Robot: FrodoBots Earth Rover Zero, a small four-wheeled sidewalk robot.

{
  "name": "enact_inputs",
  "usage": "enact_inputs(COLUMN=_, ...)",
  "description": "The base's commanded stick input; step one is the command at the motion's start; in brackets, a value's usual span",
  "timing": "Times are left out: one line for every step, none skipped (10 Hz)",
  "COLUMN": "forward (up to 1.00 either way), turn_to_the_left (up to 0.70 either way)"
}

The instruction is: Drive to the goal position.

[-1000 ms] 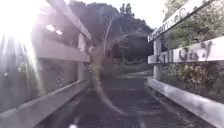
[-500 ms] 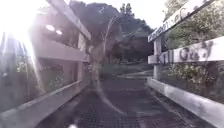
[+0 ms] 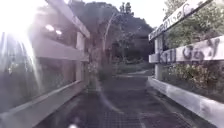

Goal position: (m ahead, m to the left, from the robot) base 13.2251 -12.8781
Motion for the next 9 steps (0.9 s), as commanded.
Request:
enact_inputs(forward=1.00, turn_to_the_left=0.00)
enact_inputs(forward=1.00, turn_to_the_left=0.00)
enact_inputs(forward=1.00, turn_to_the_left=0.00)
enact_inputs(forward=1.00, turn_to_the_left=0.00)
enact_inputs(forward=1.00, turn_to_the_left=0.00)
enact_inputs(forward=1.00, turn_to_the_left=0.00)
enact_inputs(forward=1.00, turn_to_the_left=0.00)
enact_inputs(forward=0.93, turn_to_the_left=0.00)
enact_inputs(forward=0.86, turn_to_the_left=0.00)
